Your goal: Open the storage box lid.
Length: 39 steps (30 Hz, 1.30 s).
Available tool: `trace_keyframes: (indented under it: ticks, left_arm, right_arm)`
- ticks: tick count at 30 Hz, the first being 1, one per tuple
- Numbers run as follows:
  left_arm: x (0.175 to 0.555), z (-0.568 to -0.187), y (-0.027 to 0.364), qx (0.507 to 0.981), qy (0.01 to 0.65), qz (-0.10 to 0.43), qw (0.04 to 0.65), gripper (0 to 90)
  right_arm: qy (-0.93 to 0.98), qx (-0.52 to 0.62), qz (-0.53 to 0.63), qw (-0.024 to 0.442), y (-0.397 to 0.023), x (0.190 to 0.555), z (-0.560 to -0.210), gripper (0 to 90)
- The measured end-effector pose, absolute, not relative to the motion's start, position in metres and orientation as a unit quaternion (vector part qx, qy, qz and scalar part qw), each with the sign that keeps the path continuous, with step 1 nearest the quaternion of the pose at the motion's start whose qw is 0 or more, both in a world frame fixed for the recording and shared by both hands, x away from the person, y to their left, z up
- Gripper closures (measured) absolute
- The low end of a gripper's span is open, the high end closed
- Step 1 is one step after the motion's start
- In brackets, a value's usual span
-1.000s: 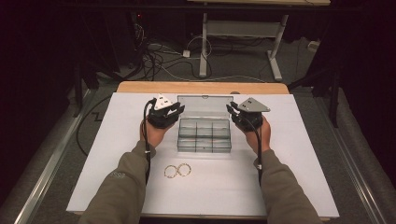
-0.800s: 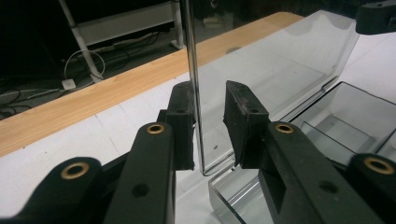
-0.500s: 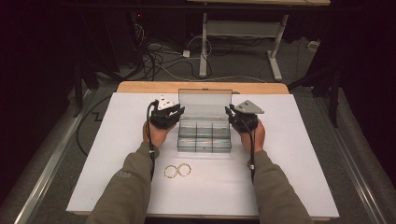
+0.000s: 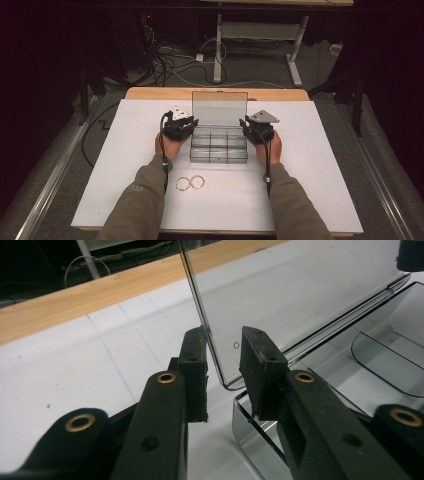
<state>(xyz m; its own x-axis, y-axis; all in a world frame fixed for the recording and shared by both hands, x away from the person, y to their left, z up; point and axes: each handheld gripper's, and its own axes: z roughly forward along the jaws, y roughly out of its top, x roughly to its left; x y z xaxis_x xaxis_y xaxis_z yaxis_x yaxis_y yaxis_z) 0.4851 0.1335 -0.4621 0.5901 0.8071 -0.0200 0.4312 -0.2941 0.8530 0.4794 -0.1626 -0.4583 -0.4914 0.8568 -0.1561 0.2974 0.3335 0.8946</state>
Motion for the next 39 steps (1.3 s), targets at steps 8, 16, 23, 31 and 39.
trace_keyframes:
  ticks: [8, 16, 23, 31, 39]
  left_arm:
    - [0.484, -0.464, 0.134, 0.770, 0.405, 0.212, 0.446, 70.1]
    - [0.483, -0.465, 0.134, 0.766, 0.407, 0.212, 0.450, 68.6]
    - [0.483, -0.464, 0.133, 0.768, 0.406, 0.219, 0.445, 68.2]
    - [0.482, -0.463, 0.132, 0.769, 0.407, 0.223, 0.439, 66.3]
    - [0.480, -0.462, 0.131, 0.779, 0.393, 0.220, 0.436, 65.4]
  right_arm:
    - [0.752, 0.389, 0.422, 0.325, -0.160, 0.479, -0.461, 67.8]
    - [0.748, 0.392, 0.418, 0.334, -0.157, 0.478, -0.462, 66.0]
    - [0.753, 0.386, 0.404, 0.347, -0.155, 0.477, -0.461, 64.8]
    - [0.755, 0.381, 0.392, 0.362, -0.151, 0.475, -0.460, 59.5]
    - [0.757, 0.384, 0.391, 0.357, -0.150, 0.474, -0.461, 56.5]
